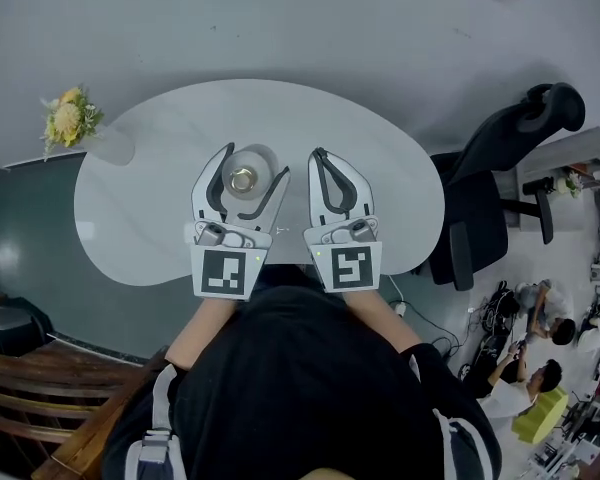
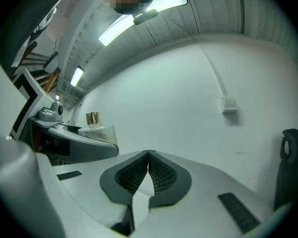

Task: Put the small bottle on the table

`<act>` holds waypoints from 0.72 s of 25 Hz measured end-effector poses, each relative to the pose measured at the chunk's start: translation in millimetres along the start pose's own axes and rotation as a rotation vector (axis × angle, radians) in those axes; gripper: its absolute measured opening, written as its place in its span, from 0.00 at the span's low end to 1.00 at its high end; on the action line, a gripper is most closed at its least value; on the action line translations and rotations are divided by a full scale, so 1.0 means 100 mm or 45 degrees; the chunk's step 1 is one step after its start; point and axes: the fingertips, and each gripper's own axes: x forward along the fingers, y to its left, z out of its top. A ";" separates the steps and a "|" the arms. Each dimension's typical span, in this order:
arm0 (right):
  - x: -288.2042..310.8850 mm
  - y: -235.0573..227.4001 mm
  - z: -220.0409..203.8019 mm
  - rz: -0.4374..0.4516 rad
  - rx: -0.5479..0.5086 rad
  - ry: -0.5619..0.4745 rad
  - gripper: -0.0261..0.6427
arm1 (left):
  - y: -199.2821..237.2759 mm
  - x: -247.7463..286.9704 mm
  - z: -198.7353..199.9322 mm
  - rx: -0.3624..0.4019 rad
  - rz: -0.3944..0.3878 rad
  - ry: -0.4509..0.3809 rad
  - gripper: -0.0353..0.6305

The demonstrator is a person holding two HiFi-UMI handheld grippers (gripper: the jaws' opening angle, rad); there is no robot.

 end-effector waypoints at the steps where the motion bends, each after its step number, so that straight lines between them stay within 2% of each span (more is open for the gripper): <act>1: 0.02 0.00 -0.03 -0.002 -0.001 0.005 0.07 | 0.00 0.03 -0.03 0.000 -0.009 0.004 0.56; 12: 0.34 -0.10 -0.38 0.009 -0.035 -0.016 0.07 | 0.04 0.39 -0.48 -0.061 -0.048 0.020 0.56; 18: 0.47 -0.13 -0.75 0.017 -0.058 0.026 0.07 | 0.07 0.56 -0.85 -0.075 -0.049 0.045 0.56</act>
